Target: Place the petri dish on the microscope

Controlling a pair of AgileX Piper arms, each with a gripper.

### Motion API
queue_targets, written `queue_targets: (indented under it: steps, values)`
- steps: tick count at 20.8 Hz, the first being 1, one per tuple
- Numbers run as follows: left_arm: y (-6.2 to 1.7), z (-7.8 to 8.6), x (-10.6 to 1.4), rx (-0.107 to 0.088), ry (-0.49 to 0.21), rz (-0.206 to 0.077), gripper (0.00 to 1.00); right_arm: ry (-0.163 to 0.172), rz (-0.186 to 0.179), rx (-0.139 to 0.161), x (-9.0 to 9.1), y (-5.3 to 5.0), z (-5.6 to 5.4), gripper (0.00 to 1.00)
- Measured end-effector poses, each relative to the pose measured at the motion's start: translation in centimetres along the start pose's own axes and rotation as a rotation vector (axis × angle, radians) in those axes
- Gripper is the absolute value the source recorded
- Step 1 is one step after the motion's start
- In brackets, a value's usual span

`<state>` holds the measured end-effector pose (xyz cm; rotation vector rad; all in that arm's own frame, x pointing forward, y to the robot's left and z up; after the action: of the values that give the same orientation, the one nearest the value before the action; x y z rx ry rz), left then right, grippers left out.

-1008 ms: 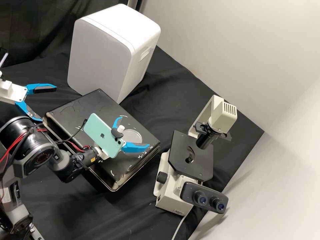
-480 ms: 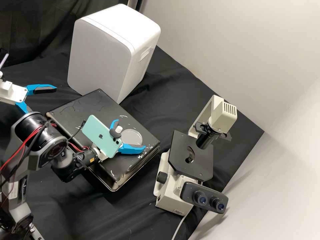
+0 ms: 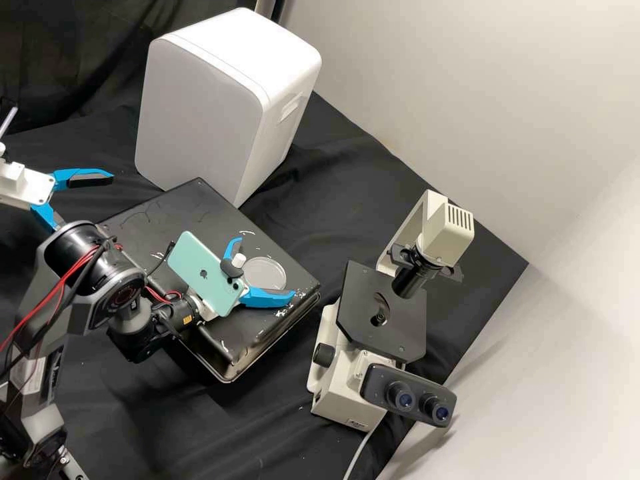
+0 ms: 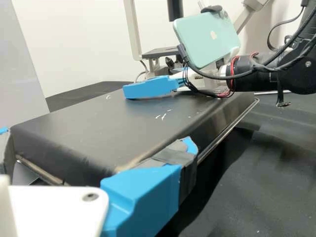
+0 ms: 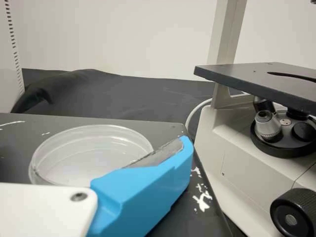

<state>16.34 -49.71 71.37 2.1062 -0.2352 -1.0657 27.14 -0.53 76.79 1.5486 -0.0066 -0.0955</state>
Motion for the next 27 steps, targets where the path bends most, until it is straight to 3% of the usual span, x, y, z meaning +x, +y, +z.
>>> queue_targets:
  steps: [20,21,27]
  values:
    - [0.00,0.00,0.00,0.000,0.000,0.000,1.00,-0.006,-0.001,0.000,0.34,-0.09,0.19,1.00]
    - [0.00,0.00,0.00,0.000,0.000,0.000,1.00,-0.006,-0.001,0.000,0.34,-0.09,0.19,0.00]
    - [0.00,0.00,0.00,0.000,0.000,0.000,1.00,-0.006,-0.001,0.000,0.34,-0.09,0.19,0.00]
